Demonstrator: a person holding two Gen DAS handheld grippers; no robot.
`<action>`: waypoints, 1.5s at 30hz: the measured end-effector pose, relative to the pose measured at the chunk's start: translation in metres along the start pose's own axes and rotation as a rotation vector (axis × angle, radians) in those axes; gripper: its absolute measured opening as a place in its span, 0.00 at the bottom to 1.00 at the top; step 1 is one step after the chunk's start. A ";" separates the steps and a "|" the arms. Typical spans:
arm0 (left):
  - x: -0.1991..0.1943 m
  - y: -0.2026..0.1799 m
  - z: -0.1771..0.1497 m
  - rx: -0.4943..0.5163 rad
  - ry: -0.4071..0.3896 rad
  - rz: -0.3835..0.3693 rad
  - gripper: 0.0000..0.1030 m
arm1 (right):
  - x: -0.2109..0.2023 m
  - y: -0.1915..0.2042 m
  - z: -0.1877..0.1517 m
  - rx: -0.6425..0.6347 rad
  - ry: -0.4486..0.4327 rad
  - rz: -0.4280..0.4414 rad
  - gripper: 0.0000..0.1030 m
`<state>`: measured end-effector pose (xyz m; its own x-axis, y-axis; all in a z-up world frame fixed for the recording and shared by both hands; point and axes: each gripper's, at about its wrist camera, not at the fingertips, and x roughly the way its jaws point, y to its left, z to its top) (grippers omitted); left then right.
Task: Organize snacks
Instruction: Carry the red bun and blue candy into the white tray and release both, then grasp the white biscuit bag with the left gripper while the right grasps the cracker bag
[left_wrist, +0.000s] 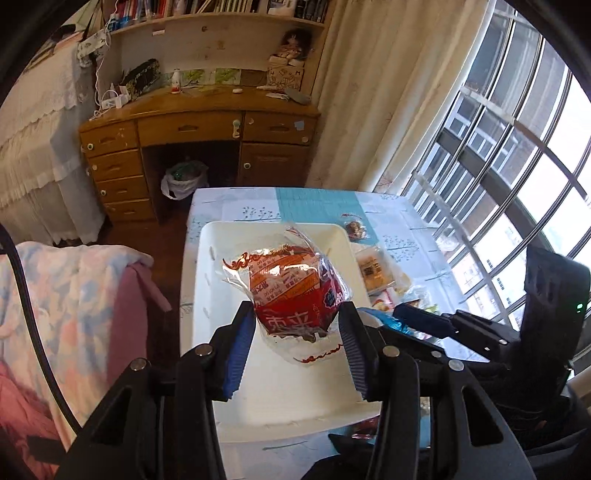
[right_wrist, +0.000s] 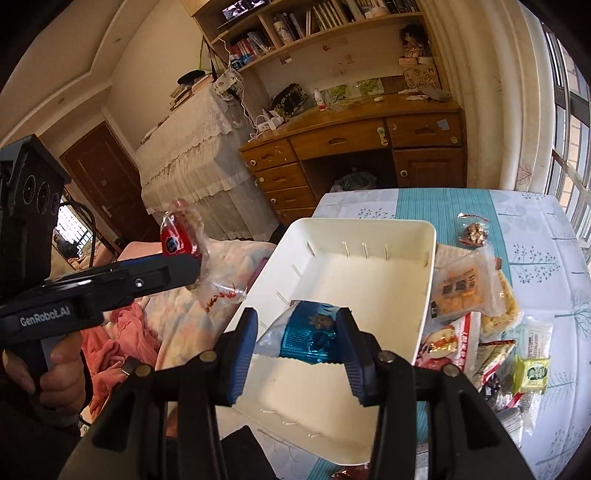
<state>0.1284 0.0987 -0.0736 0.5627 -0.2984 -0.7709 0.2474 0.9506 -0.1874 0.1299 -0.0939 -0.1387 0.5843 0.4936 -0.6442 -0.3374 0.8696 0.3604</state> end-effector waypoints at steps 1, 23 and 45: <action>0.002 0.001 0.000 0.000 0.012 0.007 0.47 | 0.001 0.003 0.000 -0.003 -0.001 -0.010 0.44; -0.018 -0.006 -0.015 0.021 -0.056 -0.003 0.77 | -0.027 0.000 -0.021 0.070 -0.028 -0.131 0.61; -0.012 -0.109 -0.056 0.156 0.004 -0.135 0.77 | -0.109 -0.065 -0.106 0.244 -0.074 -0.319 0.61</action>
<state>0.0506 0.0035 -0.0775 0.5134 -0.4217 -0.7474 0.4398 0.8771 -0.1928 0.0101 -0.2053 -0.1633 0.6858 0.1900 -0.7025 0.0497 0.9509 0.3056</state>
